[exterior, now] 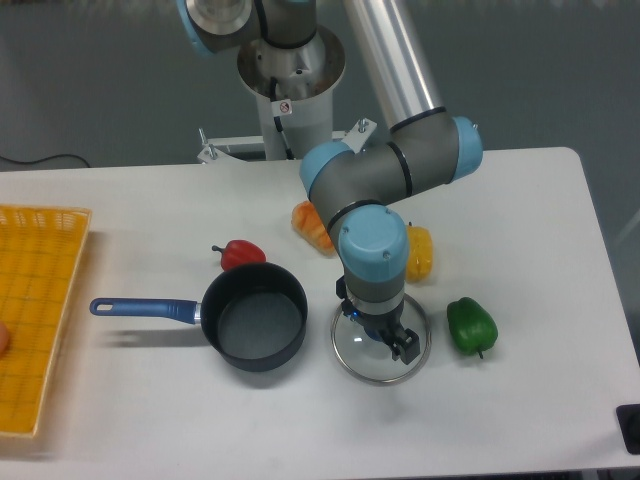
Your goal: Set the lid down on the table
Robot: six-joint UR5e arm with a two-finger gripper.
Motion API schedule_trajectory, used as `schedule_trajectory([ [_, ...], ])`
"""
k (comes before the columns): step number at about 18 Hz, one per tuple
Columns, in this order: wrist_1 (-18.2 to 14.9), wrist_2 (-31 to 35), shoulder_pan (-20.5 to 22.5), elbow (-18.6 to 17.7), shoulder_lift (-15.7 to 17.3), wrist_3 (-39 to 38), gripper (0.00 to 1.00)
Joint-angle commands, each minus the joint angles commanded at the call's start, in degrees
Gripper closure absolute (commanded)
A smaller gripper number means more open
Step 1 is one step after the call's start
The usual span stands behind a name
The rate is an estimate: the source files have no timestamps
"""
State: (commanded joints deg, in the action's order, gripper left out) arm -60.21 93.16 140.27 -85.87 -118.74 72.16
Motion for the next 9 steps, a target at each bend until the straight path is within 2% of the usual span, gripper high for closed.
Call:
schedule_trajectory([
  [7,0.2,0.0,-2.9,-0.6,1.9,-0.2,0.0],
  [9,1.4,0.5,-3.8,-1.1,2.1,-0.8,0.0],
])
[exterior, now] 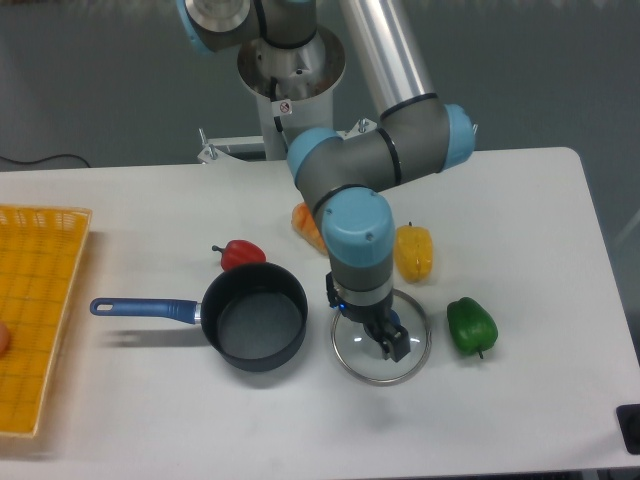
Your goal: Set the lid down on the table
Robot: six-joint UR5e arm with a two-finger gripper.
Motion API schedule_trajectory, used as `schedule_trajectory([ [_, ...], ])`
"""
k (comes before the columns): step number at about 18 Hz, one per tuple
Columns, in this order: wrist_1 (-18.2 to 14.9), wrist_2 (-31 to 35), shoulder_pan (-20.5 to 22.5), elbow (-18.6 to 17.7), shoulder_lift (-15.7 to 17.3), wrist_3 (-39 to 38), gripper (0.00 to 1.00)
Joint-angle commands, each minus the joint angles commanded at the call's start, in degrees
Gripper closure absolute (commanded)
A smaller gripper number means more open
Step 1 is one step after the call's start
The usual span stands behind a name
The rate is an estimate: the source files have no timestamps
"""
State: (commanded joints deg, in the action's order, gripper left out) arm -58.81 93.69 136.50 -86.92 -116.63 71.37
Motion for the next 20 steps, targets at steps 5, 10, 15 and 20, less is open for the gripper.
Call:
schedule_trajectory([
  [5,0.3,-1.3,-0.3,-1.3,2.3,-0.4,0.0],
  [10,0.4,-4.1,-1.1,-1.5,2.9,-0.7,0.0],
  [15,0.4,-3.3,-0.9,-2.4,2.8,-1.6,0.0],
  [20,0.4,-2.0,-0.3,-2.3,2.6,-1.1,0.0],
])
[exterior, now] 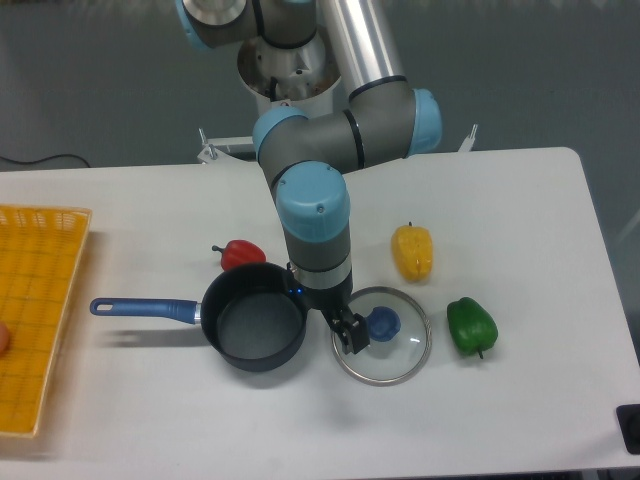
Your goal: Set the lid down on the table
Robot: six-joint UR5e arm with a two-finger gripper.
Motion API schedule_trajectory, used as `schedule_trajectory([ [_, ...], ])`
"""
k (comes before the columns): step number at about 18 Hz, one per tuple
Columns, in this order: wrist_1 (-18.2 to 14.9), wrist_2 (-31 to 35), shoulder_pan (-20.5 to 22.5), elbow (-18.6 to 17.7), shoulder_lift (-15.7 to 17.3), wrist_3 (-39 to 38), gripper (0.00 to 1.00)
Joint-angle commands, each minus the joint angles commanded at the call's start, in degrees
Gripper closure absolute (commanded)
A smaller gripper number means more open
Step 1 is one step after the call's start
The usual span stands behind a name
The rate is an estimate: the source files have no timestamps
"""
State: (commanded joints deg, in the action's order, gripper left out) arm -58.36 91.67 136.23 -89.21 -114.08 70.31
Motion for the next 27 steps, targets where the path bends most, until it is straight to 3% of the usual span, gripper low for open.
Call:
schedule_trajectory([
  [4,0.2,0.0,0.6,0.1,-0.1,1.0,0.0],
  [13,0.0,0.9,3.9,-0.5,-1.9,15.4,0.0],
  [27,0.1,0.8,4.8,-0.2,-3.7,14.9,0.0],
])
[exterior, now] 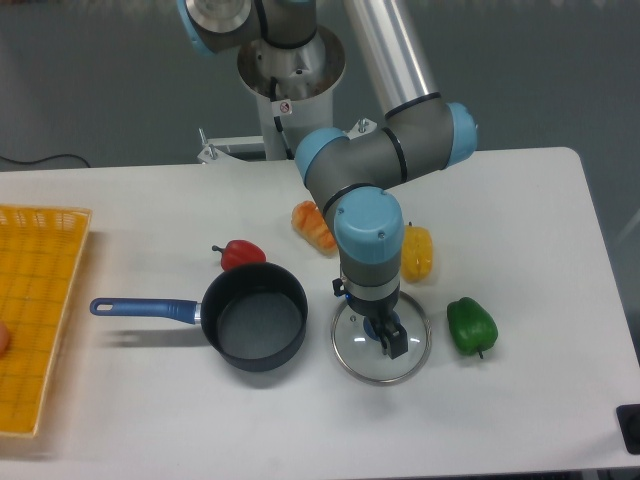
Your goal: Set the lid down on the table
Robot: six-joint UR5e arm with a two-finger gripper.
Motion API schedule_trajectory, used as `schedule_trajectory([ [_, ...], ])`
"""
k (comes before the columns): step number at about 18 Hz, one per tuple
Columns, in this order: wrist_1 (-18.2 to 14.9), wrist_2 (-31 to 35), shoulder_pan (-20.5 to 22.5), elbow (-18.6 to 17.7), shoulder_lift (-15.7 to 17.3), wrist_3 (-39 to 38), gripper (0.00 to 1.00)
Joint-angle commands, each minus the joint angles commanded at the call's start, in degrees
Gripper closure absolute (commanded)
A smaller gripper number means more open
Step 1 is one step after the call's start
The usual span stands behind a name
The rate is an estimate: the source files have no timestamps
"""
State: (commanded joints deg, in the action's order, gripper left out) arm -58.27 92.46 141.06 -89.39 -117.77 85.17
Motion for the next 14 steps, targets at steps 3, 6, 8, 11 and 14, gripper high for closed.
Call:
schedule_trajectory([
  [3,0.0,0.0,0.5,0.0,-0.5,0.0,0.0],
  [6,0.1,0.1,0.6,-0.1,-1.0,-0.3,0.0],
  [8,1.2,0.1,0.6,-0.1,-1.2,-0.8,0.0],
  [11,1.8,0.6,0.6,-0.3,-1.6,-1.0,0.0],
  [14,1.8,0.8,1.0,-0.4,-2.1,-1.1,0.0],
])
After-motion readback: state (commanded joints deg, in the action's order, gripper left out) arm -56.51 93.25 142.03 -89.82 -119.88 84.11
